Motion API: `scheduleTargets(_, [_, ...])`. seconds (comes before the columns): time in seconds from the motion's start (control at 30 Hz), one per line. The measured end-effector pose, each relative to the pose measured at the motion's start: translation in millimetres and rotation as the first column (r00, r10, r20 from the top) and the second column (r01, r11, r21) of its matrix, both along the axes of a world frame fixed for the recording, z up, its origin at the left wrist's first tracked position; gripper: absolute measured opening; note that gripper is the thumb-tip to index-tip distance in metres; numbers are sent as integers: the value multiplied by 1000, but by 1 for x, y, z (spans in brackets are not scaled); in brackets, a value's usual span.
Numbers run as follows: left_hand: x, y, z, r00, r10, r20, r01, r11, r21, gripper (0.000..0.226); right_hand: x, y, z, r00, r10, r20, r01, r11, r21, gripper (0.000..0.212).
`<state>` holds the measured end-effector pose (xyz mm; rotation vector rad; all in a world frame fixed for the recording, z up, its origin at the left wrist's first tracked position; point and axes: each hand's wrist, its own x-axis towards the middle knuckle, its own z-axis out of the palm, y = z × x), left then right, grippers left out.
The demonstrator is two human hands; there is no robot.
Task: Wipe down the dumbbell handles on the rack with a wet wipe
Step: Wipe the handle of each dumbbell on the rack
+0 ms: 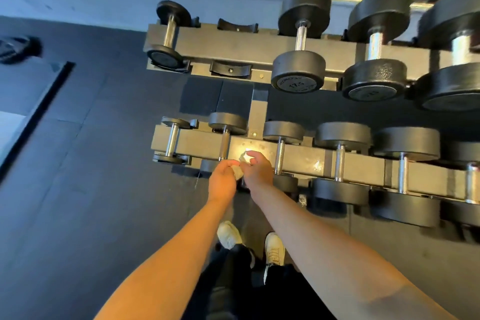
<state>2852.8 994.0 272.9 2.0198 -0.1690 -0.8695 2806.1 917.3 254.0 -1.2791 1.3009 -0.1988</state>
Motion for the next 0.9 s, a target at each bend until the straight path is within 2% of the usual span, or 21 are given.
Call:
scheduleTargets(0.07, [6,11,13,1000,-23,19,23,1000,-3,30,6,10,12,1000,-29,-3,29,999,20,31])
scheduleTargets(0.2, [34,35,23,985,-163,62,163,987,5,27,29,20,34,985,-124,123,109,986,129,25])
scheduleTargets(0.33, [75,59,23,951,-287,113,286,958,22,14,67,38,47,979,-104,177,83,989,119,29])
scheduleTargets(0.4, [95,65,30,940,-304,153,305,952,13,10,85,48,52,975,-107,193,91,992,89,31])
scheduleTargets(0.6, [132,71,35,937,-302,177,296,953,62,20,114,66,59,966,-185,181,178,982,57,28])
scheduleTargets(0.7, [138,65,31,929,-317,192,306,948,84,20,117,62,61,945,-272,181,269,962,39,27])
scheduleTargets(0.9, [141,39,32,899,-368,239,344,929,136,26,118,42,64,940,-290,182,299,954,-27,31])
